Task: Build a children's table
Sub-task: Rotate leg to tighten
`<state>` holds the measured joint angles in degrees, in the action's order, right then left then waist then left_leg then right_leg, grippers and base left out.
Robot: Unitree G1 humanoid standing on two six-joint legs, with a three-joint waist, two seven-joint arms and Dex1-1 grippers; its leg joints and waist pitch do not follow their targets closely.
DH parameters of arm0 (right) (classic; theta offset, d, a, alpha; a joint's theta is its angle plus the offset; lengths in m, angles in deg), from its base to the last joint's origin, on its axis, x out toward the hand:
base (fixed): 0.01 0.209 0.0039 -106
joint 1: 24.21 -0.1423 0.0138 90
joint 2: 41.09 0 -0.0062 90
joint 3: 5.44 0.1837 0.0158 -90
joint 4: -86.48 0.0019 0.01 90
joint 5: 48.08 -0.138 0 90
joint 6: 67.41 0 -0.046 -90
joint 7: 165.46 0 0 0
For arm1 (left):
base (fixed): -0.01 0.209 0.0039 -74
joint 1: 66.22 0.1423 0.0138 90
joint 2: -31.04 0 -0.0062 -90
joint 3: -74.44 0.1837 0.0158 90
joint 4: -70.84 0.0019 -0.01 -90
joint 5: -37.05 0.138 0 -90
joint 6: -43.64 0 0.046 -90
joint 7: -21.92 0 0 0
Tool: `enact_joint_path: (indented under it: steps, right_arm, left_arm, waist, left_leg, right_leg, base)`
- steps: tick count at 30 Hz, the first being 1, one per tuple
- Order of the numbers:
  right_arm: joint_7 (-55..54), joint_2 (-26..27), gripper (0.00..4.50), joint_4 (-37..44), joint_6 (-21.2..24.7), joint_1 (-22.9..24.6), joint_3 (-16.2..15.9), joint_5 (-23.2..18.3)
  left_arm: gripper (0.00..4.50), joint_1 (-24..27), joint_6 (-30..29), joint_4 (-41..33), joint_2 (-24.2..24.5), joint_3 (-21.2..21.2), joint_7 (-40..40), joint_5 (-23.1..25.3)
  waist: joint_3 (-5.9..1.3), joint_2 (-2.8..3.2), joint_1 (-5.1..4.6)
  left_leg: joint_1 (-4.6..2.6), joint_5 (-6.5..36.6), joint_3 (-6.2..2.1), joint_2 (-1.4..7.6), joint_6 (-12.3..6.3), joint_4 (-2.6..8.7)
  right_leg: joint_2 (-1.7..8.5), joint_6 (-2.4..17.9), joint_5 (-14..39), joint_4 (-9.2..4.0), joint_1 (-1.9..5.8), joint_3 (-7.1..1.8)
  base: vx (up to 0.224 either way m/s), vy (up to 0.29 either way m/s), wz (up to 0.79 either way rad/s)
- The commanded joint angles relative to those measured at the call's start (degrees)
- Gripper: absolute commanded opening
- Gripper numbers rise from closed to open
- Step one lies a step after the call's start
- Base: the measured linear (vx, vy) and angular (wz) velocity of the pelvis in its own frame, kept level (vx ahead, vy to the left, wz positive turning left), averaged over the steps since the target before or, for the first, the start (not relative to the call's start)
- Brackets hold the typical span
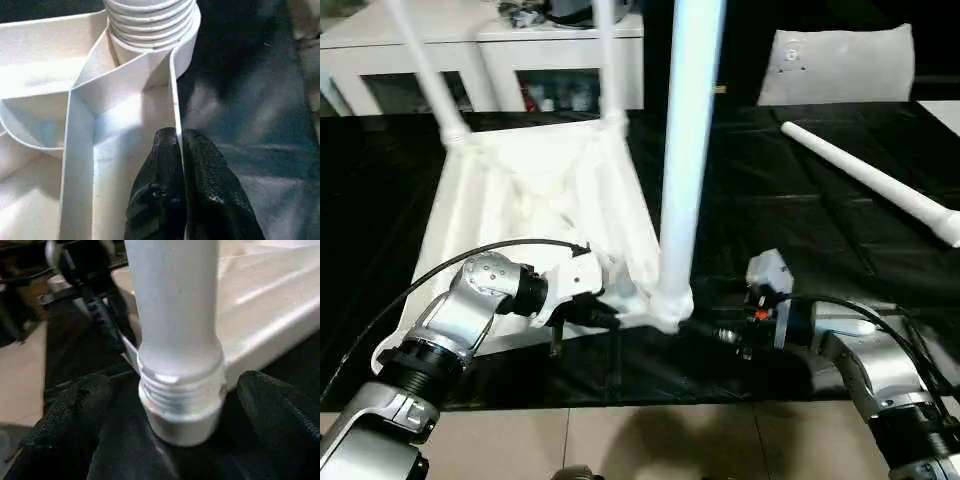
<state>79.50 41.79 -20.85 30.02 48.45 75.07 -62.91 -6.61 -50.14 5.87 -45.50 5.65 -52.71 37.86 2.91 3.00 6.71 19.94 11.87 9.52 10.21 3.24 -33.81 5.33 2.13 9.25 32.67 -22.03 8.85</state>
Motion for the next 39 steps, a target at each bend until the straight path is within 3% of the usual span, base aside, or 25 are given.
enact_joint_path:
  steps: [1, 6, 7, 10, 12, 19, 22, 27, 33, 35, 37, 38, 39]
  right_arm:
    - [4.07, -0.74, 4.45, 0.0, 0.43, -2.41, -1.89, 0.88]
    - [6.93, -0.73, 4.45, -2.98, -0.74, -5.09, -4.31, 2.26]
    - [7.39, -0.79, 4.17, -3.45, -1.04, -5.47, -4.69, 2.45]
    - [10.02, -1.3, 4.09, -4.1, -1.23, -6.32, -6.08, 2.68]
    - [10.81, -1.47, 3.74, -4.1, -1.15, -6.44, -6.43, 2.71]
    - [13.62, -1.81, 3.22, -5.14, -1.25, -7.24, -6.99, 2.43]
    - [14.27, -1.76, 2.95, -5.14, -0.73, -7.16, -7.14, 1.99]
    - [14.46, -1.37, 2.74, -4.32, 1.19, -6.13, -7.36, 1.23]
    - [5.93, 2.6, 2.7, -1.28, 6.0, -2.09, -5.12, -0.61]
    - [2.21, 4.55, 2.7, -0.81, 5.7, -0.9, -4.26, -0.54]
    - [0.72, 5.48, 2.7, -0.48, 5.52, -0.23, -3.88, -0.62]
    - [-2.56, 6.97, 2.7, -0.82, 5.57, 0.18, -3.48, 0.16]
    - [-5.93, 8.8, 2.7, -1.07, 5.74, 0.67, -2.96, 0.69]
  left_arm:
    - [0.0, -1.34, 2.89, 1.48, 0.09, 4.47, -6.3, 0.66]
    - [0.0, -3.01, 5.74, 3.33, -0.21, 6.25, -9.56, 1.67]
    - [0.0, -3.25, 6.33, 3.59, -0.25, 6.53, -9.95, 1.95]
    - [0.0, -4.11, 7.56, 4.76, -0.85, 6.93, -10.28, 2.72]
    - [0.0, -4.31, 7.84, 5.13, -0.98, 7.03, -10.22, 2.98]
    - [0.0, -5.74, 10.81, 8.58, -1.18, 7.27, -9.47, 4.27]
    - [0.0, -5.77, 11.23, 9.1, -1.3, 6.98, -9.4, 4.43]
    - [0.0, -5.08, 10.33, 9.04, -1.72, 6.09, -8.46, 3.42]
    - [0.0, -2.32, 3.43, 6.09, -3.4, 1.14, -0.78, 0.58]
    - [0.0, -1.39, 1.29, 4.44, -4.12, -0.41, 1.75, -0.31]
    - [0.0, -0.8, 0.11, 3.3, -4.4, -1.06, 2.94, -0.62]
    - [0.0, -0.01, -2.17, 1.43, -5.24, -2.09, 5.12, -1.1]
    - [0.0, 0.93, -5.08, -0.78, -6.35, -3.31, 7.72, -1.55]
  waist:
    - [-3.67, -0.68, -0.03]
    - [-3.85, -0.62, 0.83]
    - [-3.93, -0.65, 1.09]
    - [-3.98, -0.66, 1.43]
    - [-3.98, -0.72, 1.51]
    - [-3.79, -1.02, 1.57]
    - [-3.9, -1.13, 1.62]
    - [-3.96, -0.97, 1.61]
    - [-3.82, -0.77, 1.68]
    - [-3.4, -0.83, 1.31]
    - [-2.68, -1.02, 0.42]
    - [-2.75, -1.22, 0.17]
    - [-2.71, -1.02, -0.48]
  left_leg:
    - [-0.11, 10.39, -0.99, 3.66, -3.75, 4.16]
    - [-0.16, 9.63, -0.96, 3.83, -3.5, 4.06]
    - [-0.3, 9.33, -0.84, 3.78, -3.39, 3.99]
    - [-0.1, 9.11, -0.88, 3.92, -3.39, 3.99]
    - [-0.05, 8.92, -0.91, 3.9, -3.46, 4.0]
    - [-0.13, 10.12, -0.87, 3.7, -3.03, 3.98]
    - [-0.15, 9.4, -0.89, 3.83, -3.2, 3.96]
    - [-0.13, 9.28, -0.88, 3.9, -3.25, 3.94]
    - [-0.16, 9.86, -0.93, 4.07, -2.49, 4.1]
    - [-0.39, 12.89, -0.94, 3.72, -1.61, 4.28]
    - [-1.25, 17.76, -1.05, 2.76, -0.68, 4.0]
    - [-1.26, 18.11, -1.22, 2.85, -0.33, 4.11]
    - [-1.27, 19.27, -1.41, 2.97, 0.24, 4.16]
  right_leg:
    - [4.82, 6.31, 21.98, -4.16, 2.66, -4.24]
    - [4.97, 6.89, 20.3, -3.88, 2.62, -4.35]
    - [4.91, 7.12, 19.83, -3.86, 2.53, -4.37]
    - [4.98, 7.51, 18.33, -3.49, 2.75, -4.4]
    - [5.0, 7.32, 18.45, -3.47, 2.79, -4.37]
    - [5.1, 5.59, 23.71, -4.12, 2.69, -4.3]
    - [5.03, 5.56, 22.79, -3.95, 2.64, -4.31]
    - [5.01, 6.44, 21.13, -3.72, 2.64, -4.35]
    - [5.13, 6.4, 21.8, -3.84, 2.62, -4.38]
    - [5.19, 5.21, 26.74, -4.58, 2.43, -4.13]
    - [5.14, 1.09, 37.28, -6.37, 2.09, -3.26]
    - [5.18, 0.38, 38.17, -6.4, 2.19, -3.14]
    - [5.12, -0.44, 38.89, -6.63, 2.08, -2.83]
  base:
    - [0.0, 0.0, 0.0]
    - [0.0, 0.0, 0.0]
    - [0.0, 0.0, 0.0]
    - [0.0, 0.0, 0.0]
    - [0.0, 0.0, 0.0]
    - [0.0, 0.0, 0.0]
    - [0.0, 0.0, 0.0]
    - [0.0, 0.0, 0.0]
    - [0.0, 0.0, 0.0]
    - [0.0, 0.0, 0.0]
    - [0.0, 0.0, 0.0]
    - [0.0, 0.0, 0.0]
    - [0.0, 0.0, 0.0]
